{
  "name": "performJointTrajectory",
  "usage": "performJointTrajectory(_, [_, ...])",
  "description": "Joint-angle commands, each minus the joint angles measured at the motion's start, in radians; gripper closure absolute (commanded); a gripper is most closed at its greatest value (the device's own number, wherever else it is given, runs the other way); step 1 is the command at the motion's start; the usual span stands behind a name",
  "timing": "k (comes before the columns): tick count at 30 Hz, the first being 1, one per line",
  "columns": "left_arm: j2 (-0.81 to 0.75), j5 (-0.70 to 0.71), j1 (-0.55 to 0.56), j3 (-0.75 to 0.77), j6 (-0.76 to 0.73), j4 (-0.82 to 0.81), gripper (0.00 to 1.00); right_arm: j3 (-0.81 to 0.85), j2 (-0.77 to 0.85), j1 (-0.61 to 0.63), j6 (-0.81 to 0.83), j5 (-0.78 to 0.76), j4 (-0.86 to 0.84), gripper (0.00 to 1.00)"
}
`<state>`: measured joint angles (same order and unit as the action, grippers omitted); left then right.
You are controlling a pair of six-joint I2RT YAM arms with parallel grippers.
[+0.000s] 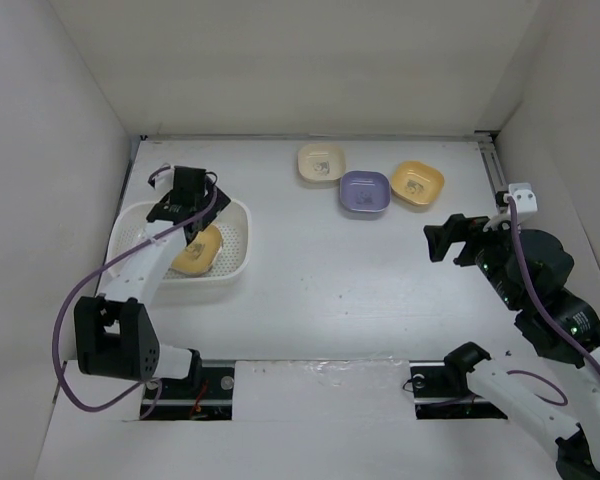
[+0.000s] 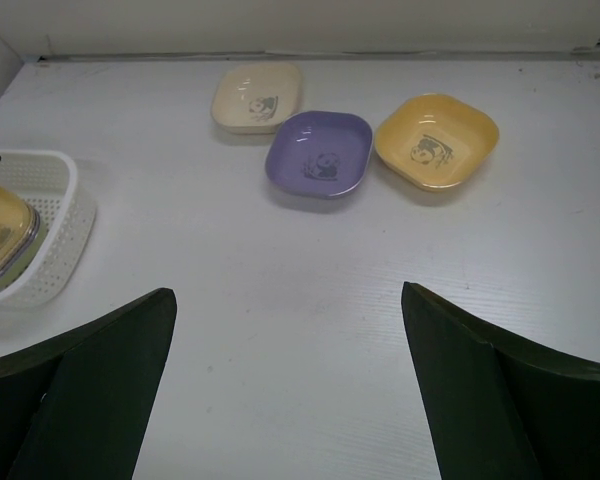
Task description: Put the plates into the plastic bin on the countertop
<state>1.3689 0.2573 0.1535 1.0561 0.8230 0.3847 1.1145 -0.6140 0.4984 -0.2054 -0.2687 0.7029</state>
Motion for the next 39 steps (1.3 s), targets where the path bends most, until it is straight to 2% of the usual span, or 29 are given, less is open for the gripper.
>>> performJointTrajectory(1, [-0.093, -0.022, 0.01, 0.039, -0.027, -0.021, 0.0, 0.001, 0.008, -0.004, 0.003, 0.011, -0.049, 0.0])
performJointTrajectory(2, [-0.093, -0.023, 0.011, 0.051, -0.027, -0.021, 0.0, 0.001, 0.008, -0.004, 0.003, 0.011, -0.049, 0.0])
performJointTrajectory(5, [-0.065, 0.094, 0.163, 0.134, -0.059, -0.021, 0.0, -0.008, -0.001, -0.004, 0.003, 0.02, -0.059, 0.0])
performJointTrajectory(6, [0.006, 0.118, 0.266, 0.231, -0.086, -0.009, 0.0, -0.008, -0.001, -0.004, 0.003, 0.02, -0.059, 0.0])
performJointTrajectory(8, [0.108, 0.155, 0.36, 0.345, -0.126, 0.016, 0.0, -0.018, -0.001, -0.004, 0.003, 0.011, -0.068, 0.0])
performJointTrajectory(9, [0.234, 0.172, 0.397, 0.481, -0.136, 0.035, 0.0, -0.018, -0.001, -0.004, 0.003, -0.003, -0.068, 0.0])
performJointTrajectory(10, [0.302, 0.184, 0.455, 0.554, -0.136, 0.084, 0.0, -0.018, -0.01, -0.004, -0.006, -0.003, -0.068, 0.0])
performJointTrajectory(13, [0.565, 0.166, 0.526, 0.827, -0.162, 0.131, 0.0, 0.004, -0.01, -0.004, -0.006, -0.024, -0.031, 0.0])
performJointTrajectory(17, [0.833, 0.123, 0.551, 1.109, -0.171, 0.18, 0.0, 0.042, -0.001, -0.004, -0.017, -0.052, 0.027, 0.0])
performJointTrajectory(20, [0.941, 0.109, 0.551, 1.188, -0.183, 0.162, 0.0, 0.064, 0.036, -0.004, -0.017, -0.052, 0.05, 0.0])
performJointTrajectory(24, [0.989, 0.086, 0.551, 1.167, -0.193, 0.039, 0.0, 0.084, 0.059, -0.004, -0.006, -0.07, 0.102, 0.0])
performJointTrajectory(29, [1.091, 0.077, 0.551, 1.21, -0.173, 0.059, 0.04, 0.105, 0.077, -0.014, 0.003, -0.092, 0.124, 0.0])
performJointTrajectory(32, [1.127, 0.059, 0.551, 1.21, -0.144, 0.071, 0.2, 0.105, 0.086, -0.014, 0.012, -0.092, 0.133, 0.0])
performJointTrajectory(34, [1.139, 0.059, 0.56, 1.168, -0.133, 0.071, 0.35, 0.105, 0.086, -0.014, 0.012, -0.092, 0.133, 0.0])
performJointTrajectory(35, [1.139, 0.059, 0.56, 1.148, -0.124, 0.071, 0.51, 0.094, 0.086, -0.014, 0.012, -0.092, 0.133, 0.0])
performJointTrajectory(37, [1.125, 0.049, 0.56, 1.084, -0.108, 0.054, 0.62, 0.094, 0.086, -0.014, 0.012, -0.092, 0.133, 0.0])
performJointTrajectory(38, [1.113, 0.06, 0.56, 1.067, -0.108, 0.054, 0.7, 0.094, 0.086, -0.014, 0.012, -0.092, 0.123, 0.0])
performJointTrajectory(39, [1.113, 0.06, 0.56, 1.049, -0.108, 0.054, 0.83, 0.094, 0.086, -0.014, 0.012, -0.092, 0.122, 0.0])
